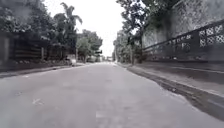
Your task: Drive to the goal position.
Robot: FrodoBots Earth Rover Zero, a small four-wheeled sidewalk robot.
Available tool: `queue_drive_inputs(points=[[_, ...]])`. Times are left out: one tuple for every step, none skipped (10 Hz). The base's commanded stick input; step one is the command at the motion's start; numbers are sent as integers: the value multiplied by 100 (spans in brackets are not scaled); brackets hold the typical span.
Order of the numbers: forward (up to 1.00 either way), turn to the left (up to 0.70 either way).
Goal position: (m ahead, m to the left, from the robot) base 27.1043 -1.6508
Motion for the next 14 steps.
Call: queue_drive_inputs(points=[[100, 3], [100, 3], [100, 3], [100, 3], [100, 2], [100, 2], [100, 2], [100, 2], [100, 2], [100, 2], [100, 2], [100, 0], [100, 0], [100, 0]])
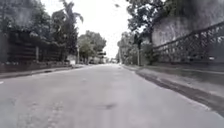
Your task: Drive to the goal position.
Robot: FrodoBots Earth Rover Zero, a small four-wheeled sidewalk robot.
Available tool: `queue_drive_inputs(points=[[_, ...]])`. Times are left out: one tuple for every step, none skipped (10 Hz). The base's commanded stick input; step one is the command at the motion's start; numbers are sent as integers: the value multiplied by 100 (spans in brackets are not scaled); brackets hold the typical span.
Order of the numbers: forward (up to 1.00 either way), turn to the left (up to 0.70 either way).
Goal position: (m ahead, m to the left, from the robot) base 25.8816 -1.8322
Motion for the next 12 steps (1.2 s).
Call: queue_drive_inputs(points=[[100, 0], [100, 0], [100, 0], [100, 0], [100, 0], [100, 0], [100, 0], [100, 0], [100, 0], [100, 0], [100, 0], [100, 0]])
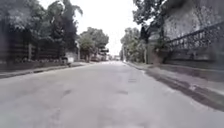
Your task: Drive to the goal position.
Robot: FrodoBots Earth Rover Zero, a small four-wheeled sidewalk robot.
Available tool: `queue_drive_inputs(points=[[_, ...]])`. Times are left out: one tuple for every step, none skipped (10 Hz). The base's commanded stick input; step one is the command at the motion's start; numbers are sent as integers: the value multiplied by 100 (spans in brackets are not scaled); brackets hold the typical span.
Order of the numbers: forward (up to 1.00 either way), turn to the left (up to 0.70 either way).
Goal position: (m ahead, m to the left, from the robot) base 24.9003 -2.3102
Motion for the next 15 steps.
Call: queue_drive_inputs(points=[[100, 0], [100, 0], [100, 0], [100, 0], [100, 0], [100, 0], [100, 0], [100, 0], [100, 0], [100, 0], [100, 0], [100, -3], [100, -5], [100, -6], [100, -19]])
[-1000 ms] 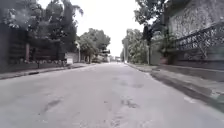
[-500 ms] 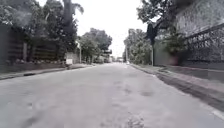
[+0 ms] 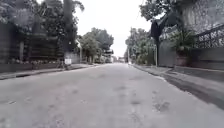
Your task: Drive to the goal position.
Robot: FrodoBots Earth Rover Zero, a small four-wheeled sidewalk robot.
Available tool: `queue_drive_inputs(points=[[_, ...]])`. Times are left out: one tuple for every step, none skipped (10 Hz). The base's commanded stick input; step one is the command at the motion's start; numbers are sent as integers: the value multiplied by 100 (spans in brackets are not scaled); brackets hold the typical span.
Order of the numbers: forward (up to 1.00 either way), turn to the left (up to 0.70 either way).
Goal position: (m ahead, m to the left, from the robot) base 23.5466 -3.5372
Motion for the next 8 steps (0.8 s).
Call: queue_drive_inputs(points=[[100, -30], [100, -31], [100, -21], [100, -12], [100, -6], [100, -1], [100, 0], [100, 0]])
